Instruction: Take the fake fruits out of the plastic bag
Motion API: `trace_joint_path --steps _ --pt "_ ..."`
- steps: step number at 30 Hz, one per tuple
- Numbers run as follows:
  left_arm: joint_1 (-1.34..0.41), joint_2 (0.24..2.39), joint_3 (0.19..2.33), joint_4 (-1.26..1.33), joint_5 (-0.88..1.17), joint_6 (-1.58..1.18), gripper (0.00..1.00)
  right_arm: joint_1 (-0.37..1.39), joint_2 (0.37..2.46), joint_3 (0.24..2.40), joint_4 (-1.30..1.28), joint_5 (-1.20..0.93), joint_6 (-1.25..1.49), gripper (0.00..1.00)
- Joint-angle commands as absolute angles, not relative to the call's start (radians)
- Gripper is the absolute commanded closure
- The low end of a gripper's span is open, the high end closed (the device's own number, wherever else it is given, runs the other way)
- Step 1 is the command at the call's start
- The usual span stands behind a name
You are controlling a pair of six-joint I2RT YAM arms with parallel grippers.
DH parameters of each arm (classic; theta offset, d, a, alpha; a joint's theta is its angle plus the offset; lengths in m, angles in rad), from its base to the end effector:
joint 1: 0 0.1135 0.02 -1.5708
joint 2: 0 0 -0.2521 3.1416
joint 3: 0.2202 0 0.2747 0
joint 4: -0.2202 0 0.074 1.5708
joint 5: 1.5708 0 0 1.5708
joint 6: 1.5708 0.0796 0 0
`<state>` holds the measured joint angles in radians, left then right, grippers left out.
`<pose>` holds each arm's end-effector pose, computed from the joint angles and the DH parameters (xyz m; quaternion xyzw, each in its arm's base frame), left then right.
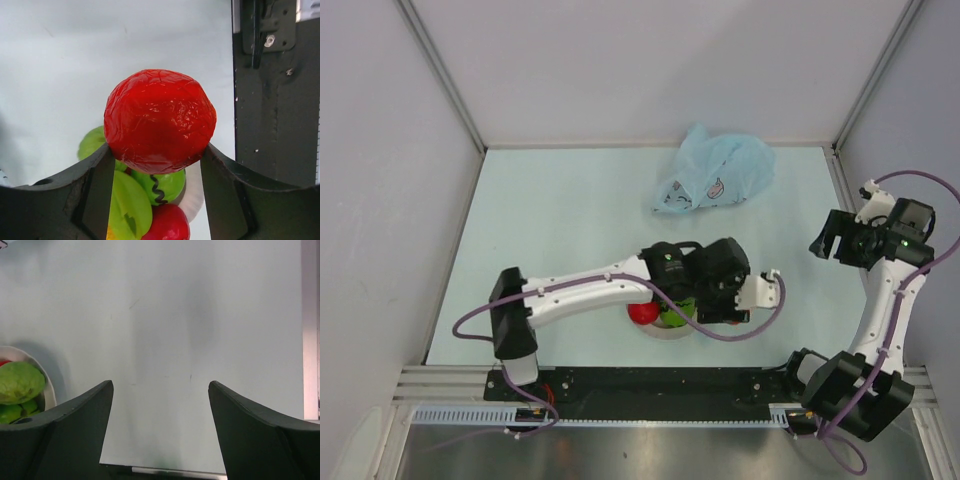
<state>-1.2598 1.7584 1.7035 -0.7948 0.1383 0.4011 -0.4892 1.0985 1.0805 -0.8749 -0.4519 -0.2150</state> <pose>0.1239 -0.4212 0.2916 0.7056 0.6117 -0.2053 0.2931 0.2509 -0.0942 0.2798 0.0518 0.9207 0.0866 0.3770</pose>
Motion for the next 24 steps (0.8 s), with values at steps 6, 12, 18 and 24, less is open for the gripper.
trace_joint_path --steps 6,12,18,24 --pt "-1.328 1.95 1.825 -1.019 -0.112 0.417 0.62 -0.568 1.006 1.126 -1.022 -0.633 -0.318 0.18" --pt "-1.358 1.973 1.839 -1.066 -0.173 0.46 0.59 -0.568 1.012 1.117 -1.014 -0.663 -0.302 0.18" --pt "-1.368 1.97 1.803 -1.043 -0.221 0.498 0.56 -0.568 1.017 1.117 -1.005 -0.669 -0.285 0.18" --pt "-1.368 1.965 1.755 -1.009 -0.244 0.529 0.49 -0.568 1.023 1.117 -1.005 -0.664 -0.284 0.18"
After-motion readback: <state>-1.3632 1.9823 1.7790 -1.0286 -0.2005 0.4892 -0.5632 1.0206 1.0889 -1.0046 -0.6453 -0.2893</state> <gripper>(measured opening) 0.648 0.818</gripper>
